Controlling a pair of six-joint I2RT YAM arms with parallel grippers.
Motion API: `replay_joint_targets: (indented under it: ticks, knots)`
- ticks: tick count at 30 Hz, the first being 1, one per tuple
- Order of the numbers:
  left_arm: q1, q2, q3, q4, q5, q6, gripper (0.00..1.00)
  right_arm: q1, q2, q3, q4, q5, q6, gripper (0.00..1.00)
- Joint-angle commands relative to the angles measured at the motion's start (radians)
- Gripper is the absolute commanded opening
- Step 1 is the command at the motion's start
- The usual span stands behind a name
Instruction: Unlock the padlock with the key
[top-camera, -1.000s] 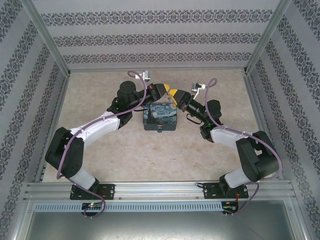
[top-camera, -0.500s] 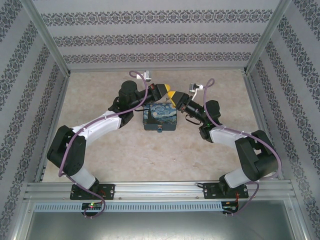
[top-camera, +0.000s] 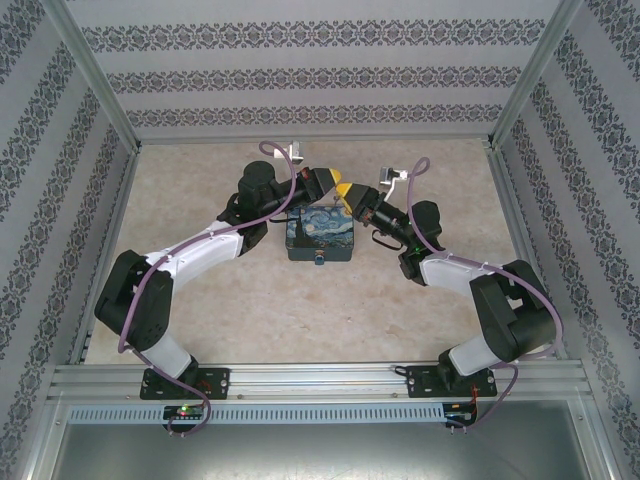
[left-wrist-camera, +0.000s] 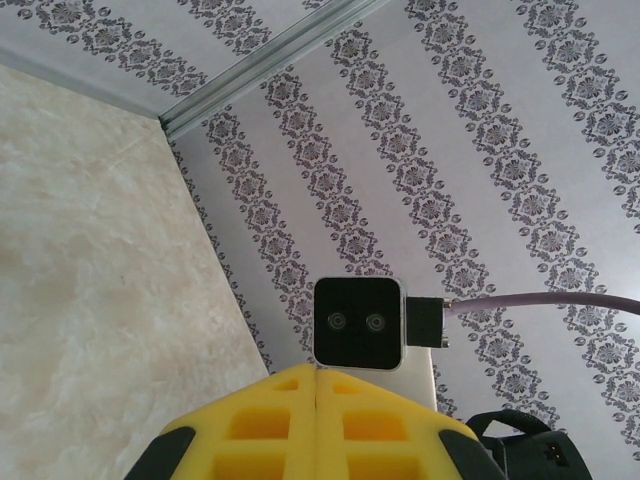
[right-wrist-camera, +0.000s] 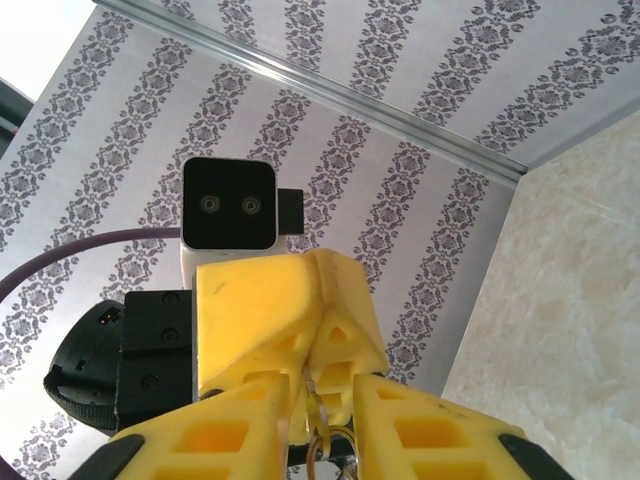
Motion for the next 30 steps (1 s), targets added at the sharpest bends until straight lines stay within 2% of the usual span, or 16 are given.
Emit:
replay_joint_targets:
  ticks: [1,16,18,21,30]
  knots:
    - [0.01,0.0,0.03,-0.002,0.022,-0.002,0.0,-0.009,0.002,-0.01,0.059,-0.005,0.008,0.22]
    - [0.011,0.007,0.036,-0.012,0.021,-0.003,0.0,-0.007,0.007,-0.005,0.074,-0.019,0.014,0.11]
    - [0.01,0.007,0.033,-0.009,0.021,-0.002,0.0,-0.005,0.008,-0.001,0.075,-0.021,0.015,0.11]
    - [0.01,0.01,0.033,-0.004,0.021,-0.005,0.0,-0.001,0.011,0.005,0.076,-0.028,0.015,0.16]
    - [0.009,0.014,0.032,-0.004,0.02,-0.008,0.0,0.007,0.02,0.012,0.079,-0.024,0.015,0.16]
